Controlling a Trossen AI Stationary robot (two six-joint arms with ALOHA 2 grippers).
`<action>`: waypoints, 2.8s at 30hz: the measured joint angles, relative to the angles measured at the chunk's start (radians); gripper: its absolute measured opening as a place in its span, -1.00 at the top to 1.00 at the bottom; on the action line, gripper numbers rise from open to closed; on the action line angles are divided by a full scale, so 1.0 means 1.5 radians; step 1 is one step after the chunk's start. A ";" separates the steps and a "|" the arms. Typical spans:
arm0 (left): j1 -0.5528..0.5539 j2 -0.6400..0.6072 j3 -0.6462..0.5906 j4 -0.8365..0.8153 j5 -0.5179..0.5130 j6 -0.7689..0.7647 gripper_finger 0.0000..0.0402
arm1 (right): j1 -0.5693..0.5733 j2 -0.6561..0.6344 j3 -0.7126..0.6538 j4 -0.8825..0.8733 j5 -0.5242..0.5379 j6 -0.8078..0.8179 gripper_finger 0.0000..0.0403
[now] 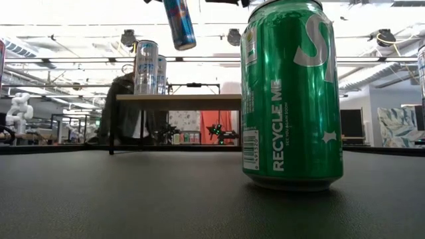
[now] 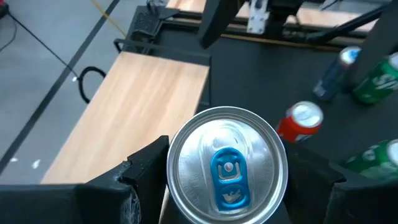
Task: Place canned beverage on shelf
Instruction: Put the left blue soda can on the shelf
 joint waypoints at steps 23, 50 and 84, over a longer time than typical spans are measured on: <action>0.131 0.105 0.000 0.015 0.083 0.108 -0.23 | -0.062 0.007 0.000 -0.160 -0.072 -0.013 -0.89; 0.184 0.140 0.001 -0.044 0.102 0.189 -0.23 | -0.079 0.096 0.000 -0.068 -0.089 0.007 -0.89; 0.185 0.144 0.001 -0.035 0.101 0.228 -0.23 | -0.079 0.095 0.000 -0.085 -0.088 0.008 -0.89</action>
